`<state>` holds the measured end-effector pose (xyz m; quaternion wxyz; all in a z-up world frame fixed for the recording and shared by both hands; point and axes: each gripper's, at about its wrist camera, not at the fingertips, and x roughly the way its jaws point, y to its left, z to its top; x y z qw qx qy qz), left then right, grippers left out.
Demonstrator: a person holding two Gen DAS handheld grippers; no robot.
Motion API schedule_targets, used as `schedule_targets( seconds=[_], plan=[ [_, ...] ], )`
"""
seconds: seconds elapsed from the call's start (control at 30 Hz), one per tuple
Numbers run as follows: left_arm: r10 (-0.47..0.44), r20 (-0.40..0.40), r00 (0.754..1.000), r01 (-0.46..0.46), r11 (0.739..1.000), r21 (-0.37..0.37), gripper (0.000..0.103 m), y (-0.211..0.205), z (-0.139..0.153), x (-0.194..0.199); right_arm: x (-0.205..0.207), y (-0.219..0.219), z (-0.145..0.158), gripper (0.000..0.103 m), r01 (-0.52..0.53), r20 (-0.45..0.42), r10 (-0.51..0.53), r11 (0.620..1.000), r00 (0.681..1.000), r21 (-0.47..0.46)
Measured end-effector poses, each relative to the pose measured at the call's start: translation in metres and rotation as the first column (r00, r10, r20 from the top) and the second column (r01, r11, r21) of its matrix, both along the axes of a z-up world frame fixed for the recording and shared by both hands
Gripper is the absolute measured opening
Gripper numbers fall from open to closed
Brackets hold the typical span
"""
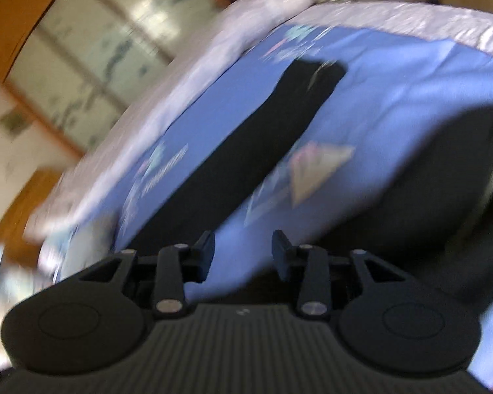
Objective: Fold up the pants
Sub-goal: 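Lay the pants flat on the bed with both grippers, stretching the legs out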
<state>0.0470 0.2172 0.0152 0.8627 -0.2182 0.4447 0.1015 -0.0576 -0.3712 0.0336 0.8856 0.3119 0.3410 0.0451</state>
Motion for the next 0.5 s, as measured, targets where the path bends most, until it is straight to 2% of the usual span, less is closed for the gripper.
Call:
schedule_targets(
  seconds=[0.07, 0.2, 0.27, 0.33, 0.4, 0.47, 0.5],
  plan=[
    [-0.001, -0.005, 1.000, 0.000, 0.997, -0.071, 0.080, -0.003, -0.009, -0.017, -0.014, 0.019, -0.002, 0.042, -0.051, -0.001, 0.051, 0.999, 0.999, -0.008],
    [0.012, -0.042, 0.999, -0.022, 0.972, -0.234, 0.082, -0.007, -0.037, -0.031, -0.027, 0.052, -0.017, 0.042, -0.133, -0.034, 0.136, 0.989, 0.990, 0.068],
    [0.017, -0.057, 0.998, -0.035, 0.943, -0.332, 0.083, -0.007, -0.050, -0.026, -0.026, 0.065, -0.022, 0.042, -0.158, -0.056, 0.162, 0.985, 0.985, 0.067],
    [0.048, -0.070, 0.996, -0.072, 0.916, -0.395, 0.087, -0.002, -0.059, -0.016, -0.025, 0.075, -0.021, 0.042, -0.181, -0.067, 0.185, 0.982, 0.981, 0.061],
    [0.083, -0.070, 0.994, -0.106, 0.869, -0.484, 0.097, 0.005, -0.068, -0.003, -0.023, 0.080, -0.017, 0.042, -0.194, -0.062, 0.197, 0.980, 0.978, 0.052],
    [0.113, -0.092, 0.989, -0.145, 0.827, -0.543, 0.096, 0.009, -0.078, 0.011, -0.023, 0.078, -0.013, 0.042, -0.190, -0.057, 0.191, 0.981, 0.980, 0.034],
    [0.123, -0.102, 0.987, -0.159, 0.817, -0.554, 0.095, 0.008, -0.082, 0.018, -0.022, 0.075, -0.012, 0.042, -0.179, -0.059, 0.181, 0.983, 0.982, 0.031]
  ],
)
